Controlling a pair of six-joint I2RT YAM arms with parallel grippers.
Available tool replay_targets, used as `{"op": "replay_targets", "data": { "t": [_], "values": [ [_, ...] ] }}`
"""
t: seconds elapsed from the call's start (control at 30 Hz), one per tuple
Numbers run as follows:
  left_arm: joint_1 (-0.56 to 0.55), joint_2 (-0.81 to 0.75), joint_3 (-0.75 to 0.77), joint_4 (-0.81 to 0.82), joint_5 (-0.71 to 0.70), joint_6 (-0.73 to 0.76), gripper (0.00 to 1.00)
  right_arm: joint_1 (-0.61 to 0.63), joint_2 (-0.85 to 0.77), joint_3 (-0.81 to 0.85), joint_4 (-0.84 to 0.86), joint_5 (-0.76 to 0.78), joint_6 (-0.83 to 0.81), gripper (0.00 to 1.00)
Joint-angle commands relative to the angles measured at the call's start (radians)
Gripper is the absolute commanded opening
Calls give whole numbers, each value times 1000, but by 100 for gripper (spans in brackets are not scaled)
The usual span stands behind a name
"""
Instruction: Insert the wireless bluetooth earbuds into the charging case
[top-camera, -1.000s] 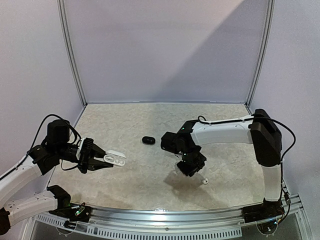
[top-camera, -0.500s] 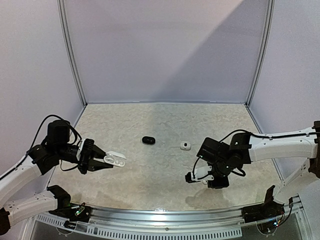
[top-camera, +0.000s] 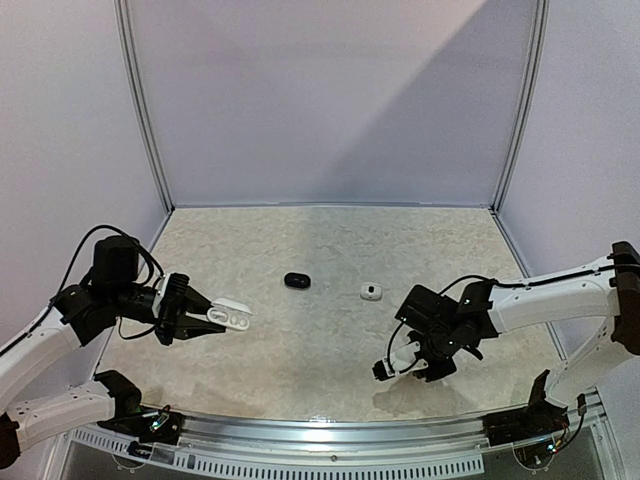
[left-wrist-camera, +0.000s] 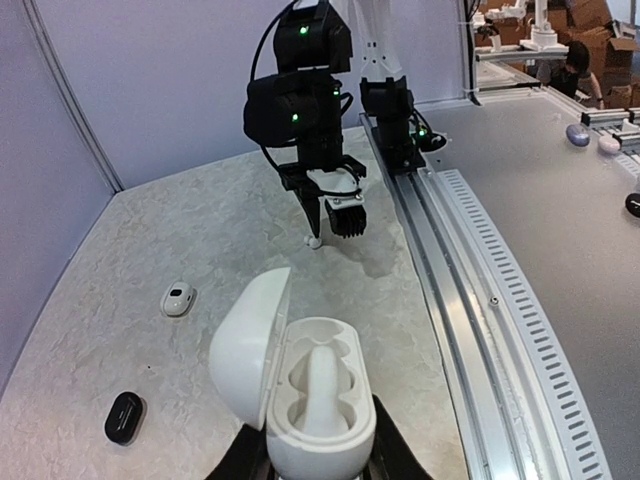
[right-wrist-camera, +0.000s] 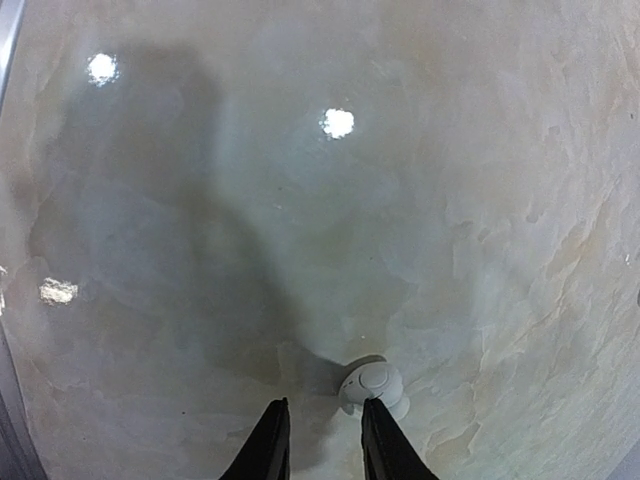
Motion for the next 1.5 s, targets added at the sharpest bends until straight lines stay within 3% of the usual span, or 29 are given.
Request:
{"op": "replay_targets", "data": {
  "t": [0.0,0.43,0.83,0.97,1.13,1.47],
  "values": [
    [-18,6,25,-21,-7,13,0,-12,29,-27,63,8,-12,24],
    [-27,13,36,-27,-11,15,0,-46,47,-48,102,48,-19,21],
    [-30,10,38,-32,-15,17,0,-63,54,-12,83,28,-24,1],
    [-30,10,29,14,-26,-55,0,-72,47,31,65,7,6,0],
    [-30,9,12,104,-65,-164,0,-71,20,171,21,-15,119,0],
    [-44,-7,-16,191,-105,-243,0,-38,45,682,-110,-220,461,0]
  ]
}}
